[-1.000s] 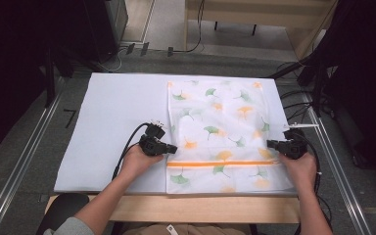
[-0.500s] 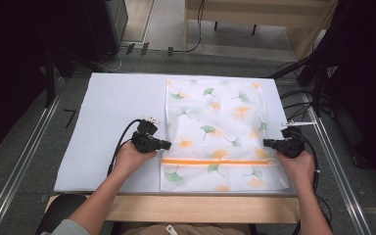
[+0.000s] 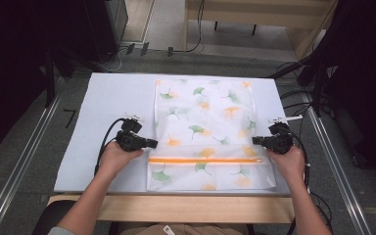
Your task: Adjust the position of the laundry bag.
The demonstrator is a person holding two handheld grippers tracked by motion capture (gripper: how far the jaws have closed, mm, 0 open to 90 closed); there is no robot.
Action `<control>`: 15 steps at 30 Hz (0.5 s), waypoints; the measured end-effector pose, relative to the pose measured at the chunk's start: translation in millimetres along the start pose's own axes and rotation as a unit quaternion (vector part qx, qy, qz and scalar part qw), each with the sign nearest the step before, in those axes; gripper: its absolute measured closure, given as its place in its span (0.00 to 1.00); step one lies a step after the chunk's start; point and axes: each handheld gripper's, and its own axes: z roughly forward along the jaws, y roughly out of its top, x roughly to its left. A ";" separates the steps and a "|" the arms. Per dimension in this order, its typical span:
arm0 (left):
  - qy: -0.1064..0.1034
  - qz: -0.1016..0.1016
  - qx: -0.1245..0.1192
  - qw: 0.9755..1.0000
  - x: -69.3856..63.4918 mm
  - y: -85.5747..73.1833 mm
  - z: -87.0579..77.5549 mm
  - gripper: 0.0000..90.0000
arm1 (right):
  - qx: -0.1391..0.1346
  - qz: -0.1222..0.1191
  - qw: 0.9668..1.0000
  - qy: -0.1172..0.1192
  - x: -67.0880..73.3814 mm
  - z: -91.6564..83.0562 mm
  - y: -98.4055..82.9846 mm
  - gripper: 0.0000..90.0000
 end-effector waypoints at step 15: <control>0.031 -0.033 -0.011 0.999 23.8 -18.5 -37.9 1.00 | 0.017 -0.041 0.998 0.045 34.4 21.0 20.9 0.99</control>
